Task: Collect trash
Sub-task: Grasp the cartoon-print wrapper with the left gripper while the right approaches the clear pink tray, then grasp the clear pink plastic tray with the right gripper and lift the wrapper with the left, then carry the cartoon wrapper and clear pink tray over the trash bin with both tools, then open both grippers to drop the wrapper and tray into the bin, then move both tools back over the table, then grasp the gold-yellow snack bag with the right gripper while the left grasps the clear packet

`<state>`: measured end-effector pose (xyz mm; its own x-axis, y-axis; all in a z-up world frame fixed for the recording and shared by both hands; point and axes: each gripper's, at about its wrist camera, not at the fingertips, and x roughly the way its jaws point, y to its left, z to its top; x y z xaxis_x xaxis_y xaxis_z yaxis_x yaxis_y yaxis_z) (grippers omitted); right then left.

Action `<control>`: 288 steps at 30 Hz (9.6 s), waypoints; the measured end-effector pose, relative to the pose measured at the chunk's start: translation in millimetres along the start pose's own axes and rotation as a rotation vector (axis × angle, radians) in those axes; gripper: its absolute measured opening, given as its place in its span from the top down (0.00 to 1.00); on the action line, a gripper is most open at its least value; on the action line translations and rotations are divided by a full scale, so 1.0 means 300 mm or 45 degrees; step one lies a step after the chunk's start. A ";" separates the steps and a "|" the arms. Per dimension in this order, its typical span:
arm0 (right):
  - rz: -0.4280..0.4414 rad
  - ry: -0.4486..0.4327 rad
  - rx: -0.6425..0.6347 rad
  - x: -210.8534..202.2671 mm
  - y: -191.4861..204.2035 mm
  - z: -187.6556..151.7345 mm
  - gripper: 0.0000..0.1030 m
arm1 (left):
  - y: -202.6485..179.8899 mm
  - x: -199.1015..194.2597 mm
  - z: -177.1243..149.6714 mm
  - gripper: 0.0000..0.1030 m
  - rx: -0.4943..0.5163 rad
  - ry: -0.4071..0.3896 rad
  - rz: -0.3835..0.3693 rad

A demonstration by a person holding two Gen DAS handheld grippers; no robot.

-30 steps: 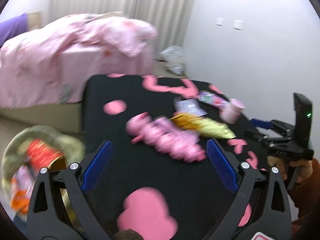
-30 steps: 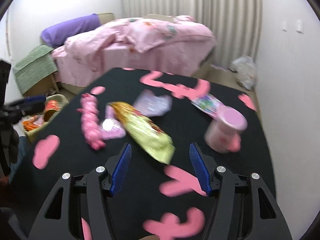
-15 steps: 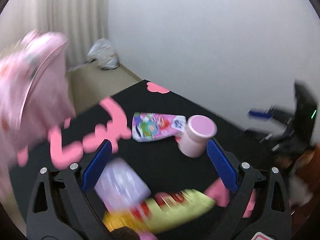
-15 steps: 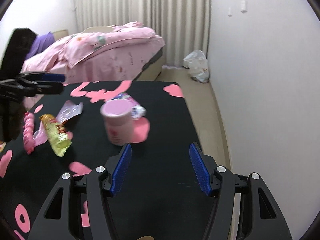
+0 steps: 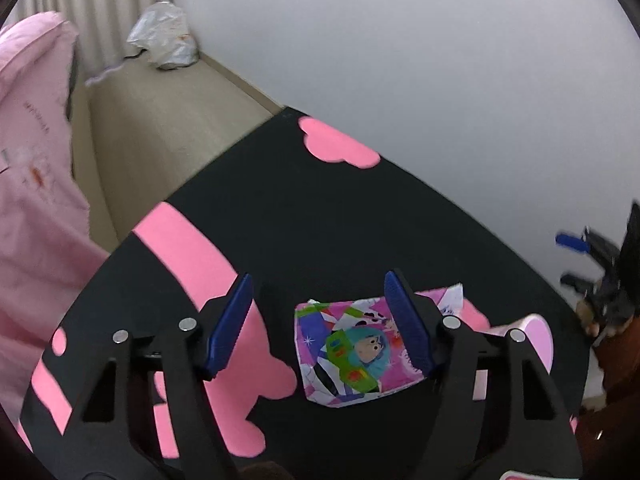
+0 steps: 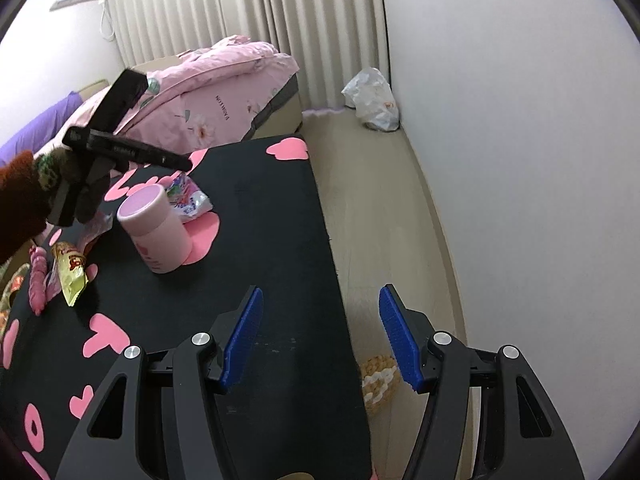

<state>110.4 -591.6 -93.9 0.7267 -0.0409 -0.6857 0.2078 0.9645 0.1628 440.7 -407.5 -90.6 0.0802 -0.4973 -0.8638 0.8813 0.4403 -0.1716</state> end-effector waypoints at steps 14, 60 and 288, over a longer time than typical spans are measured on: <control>0.076 0.012 0.027 0.016 0.018 0.002 0.44 | -0.117 -0.061 -0.196 0.91 0.028 0.044 0.089; 0.564 0.149 -0.735 0.153 1.090 -0.048 0.52 | -0.356 -0.847 -1.329 0.49 -0.709 -0.495 0.367; 0.269 0.279 -0.394 -0.011 0.511 -0.104 0.69 | -0.238 -0.476 -0.655 0.10 -0.464 -0.327 0.361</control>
<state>119.2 -435.6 -88.8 0.5691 0.1900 -0.8000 -0.1610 0.9799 0.1182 274.8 -221.0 -48.1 0.4436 -0.4679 -0.7644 0.5932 0.7926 -0.1409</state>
